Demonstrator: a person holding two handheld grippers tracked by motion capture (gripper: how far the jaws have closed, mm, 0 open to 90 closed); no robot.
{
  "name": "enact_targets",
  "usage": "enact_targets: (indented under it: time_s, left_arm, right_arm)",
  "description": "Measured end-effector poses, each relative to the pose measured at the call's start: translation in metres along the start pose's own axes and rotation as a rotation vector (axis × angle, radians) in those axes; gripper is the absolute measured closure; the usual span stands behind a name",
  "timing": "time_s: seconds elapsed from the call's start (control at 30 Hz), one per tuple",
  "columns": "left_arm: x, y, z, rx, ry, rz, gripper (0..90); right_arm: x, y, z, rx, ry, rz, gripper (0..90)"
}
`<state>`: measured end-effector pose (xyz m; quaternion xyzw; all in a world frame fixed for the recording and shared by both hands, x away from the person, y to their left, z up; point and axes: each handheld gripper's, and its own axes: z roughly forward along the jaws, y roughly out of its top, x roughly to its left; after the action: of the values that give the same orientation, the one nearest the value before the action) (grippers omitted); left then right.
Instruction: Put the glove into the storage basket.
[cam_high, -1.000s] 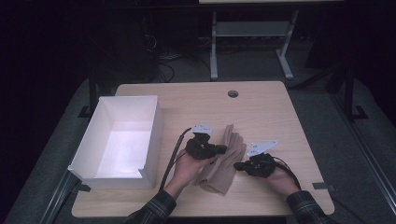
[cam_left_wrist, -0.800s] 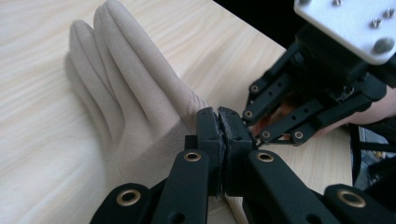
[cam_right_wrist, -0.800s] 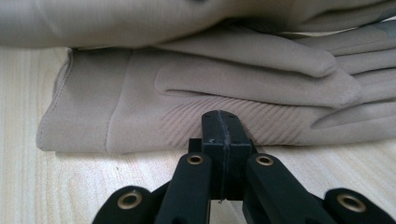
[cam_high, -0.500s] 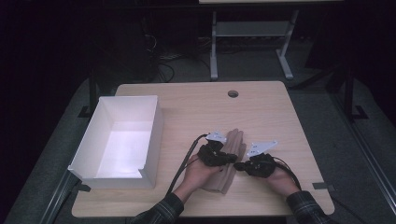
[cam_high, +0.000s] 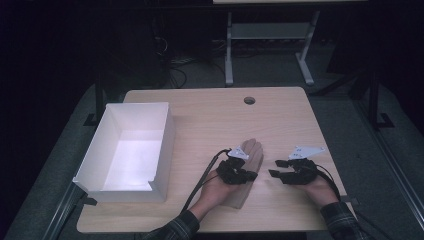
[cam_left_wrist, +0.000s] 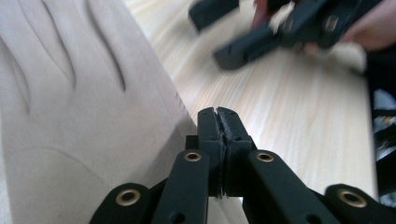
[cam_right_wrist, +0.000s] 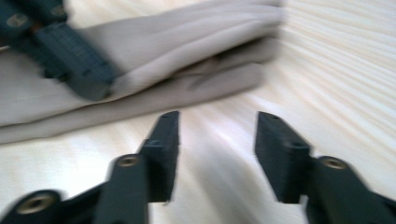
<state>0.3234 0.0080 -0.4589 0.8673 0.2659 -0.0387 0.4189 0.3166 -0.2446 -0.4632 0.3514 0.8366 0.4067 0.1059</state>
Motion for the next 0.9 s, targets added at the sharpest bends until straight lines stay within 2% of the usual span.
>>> enact_targets:
  time_s: [0.07,0.17,0.27,0.3,0.4,0.43,0.5,0.7,0.8,0.9]
  left_arm:
    - [0.000,-0.003,0.003,0.029,0.023,0.014,89.5]
    - [-0.001,-0.005,0.002,0.044,0.031,0.024,89.6]
    - [0.000,-0.007,-0.004,0.068,0.046,0.049,89.6]
    - [-0.001,-0.008,-0.005,0.059,0.046,0.037,89.6]
    - [0.000,-0.011,-0.010,0.066,0.054,0.038,89.6]
    - [0.002,-0.012,-0.013,0.083,0.056,0.054,89.6]
    - [0.002,-0.015,-0.017,0.087,0.060,0.060,89.6]
    - [0.005,-0.022,-0.033,0.112,0.087,0.067,89.6]
    - [0.007,-0.027,-0.042,0.128,0.110,0.083,89.6]
    - [0.008,-0.029,-0.047,0.133,0.111,0.084,89.5]
  right_arm:
    - [-0.005,-0.003,-0.001,-0.002,-0.024,0.019,42.6]
    - [-0.009,-0.005,-0.001,-0.002,-0.056,0.044,36.3]
    - [-0.010,-0.007,0.001,0.004,-0.075,0.047,34.0]
    - [-0.010,-0.007,0.002,0.013,-0.086,0.049,33.4]
    - [-0.010,-0.008,0.005,0.018,-0.105,0.051,29.4]
    - [-0.010,-0.008,0.005,0.019,-0.112,0.052,28.3]
    - [-0.010,-0.008,0.007,0.028,-0.126,0.051,26.9]
    - [-0.010,-0.010,0.011,0.044,-0.137,0.039,24.6]
    - [-0.010,-0.011,0.011,0.042,-0.141,0.033,23.6]
    - [-0.009,-0.011,0.012,0.039,-0.140,0.029,21.2]
